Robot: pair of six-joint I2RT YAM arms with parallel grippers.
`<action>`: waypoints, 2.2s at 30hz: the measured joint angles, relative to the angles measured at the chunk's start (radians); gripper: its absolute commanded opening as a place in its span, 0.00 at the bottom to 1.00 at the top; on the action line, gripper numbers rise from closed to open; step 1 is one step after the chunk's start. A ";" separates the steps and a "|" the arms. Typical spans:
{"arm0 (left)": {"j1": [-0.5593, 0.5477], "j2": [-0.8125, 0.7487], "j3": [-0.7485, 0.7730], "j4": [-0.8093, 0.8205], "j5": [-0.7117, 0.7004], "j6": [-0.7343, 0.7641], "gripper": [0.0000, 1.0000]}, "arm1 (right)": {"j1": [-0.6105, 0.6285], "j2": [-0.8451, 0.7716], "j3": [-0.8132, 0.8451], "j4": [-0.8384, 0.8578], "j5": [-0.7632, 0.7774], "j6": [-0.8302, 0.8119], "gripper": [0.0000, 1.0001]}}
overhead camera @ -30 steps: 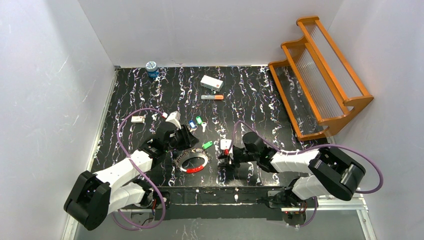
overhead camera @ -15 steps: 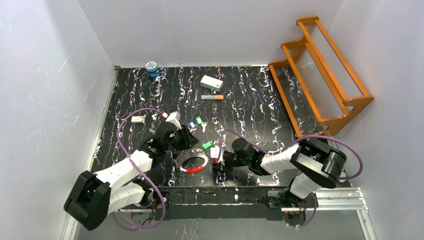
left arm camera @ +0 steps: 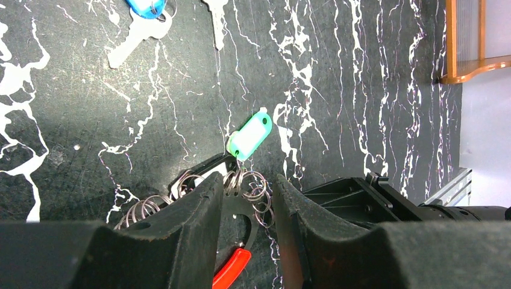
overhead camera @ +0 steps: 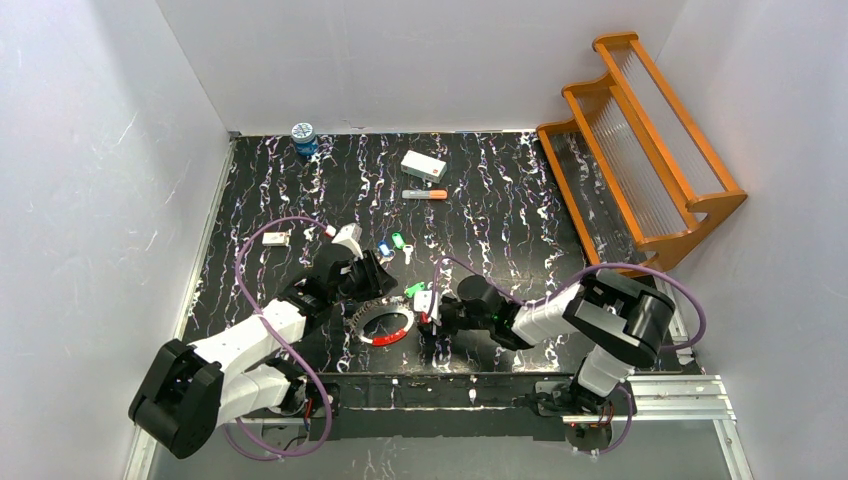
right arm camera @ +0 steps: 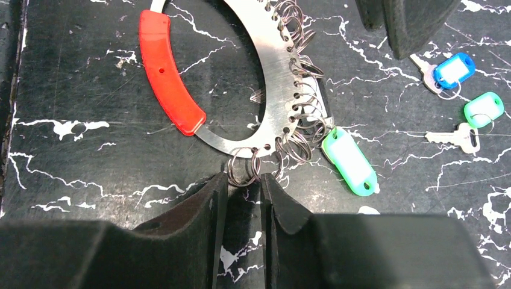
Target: Put the keys on the keyring
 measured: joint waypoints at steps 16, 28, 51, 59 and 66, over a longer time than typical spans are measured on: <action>0.000 0.003 0.000 0.002 0.000 0.000 0.35 | 0.039 0.015 0.019 0.008 0.085 -0.025 0.42; 0.000 0.003 0.000 0.003 0.000 0.000 0.35 | 0.043 -0.059 -0.024 -0.053 0.089 -0.021 0.38; 0.000 0.002 0.000 0.005 0.000 -0.001 0.35 | 0.046 0.045 0.051 -0.004 0.048 -0.047 0.37; 0.000 0.002 0.000 0.006 0.000 -0.001 0.35 | 0.051 0.058 0.071 -0.005 0.129 -0.061 0.37; 0.000 0.002 0.000 0.006 0.000 -0.001 0.35 | 0.051 0.073 0.087 -0.005 0.151 -0.089 0.37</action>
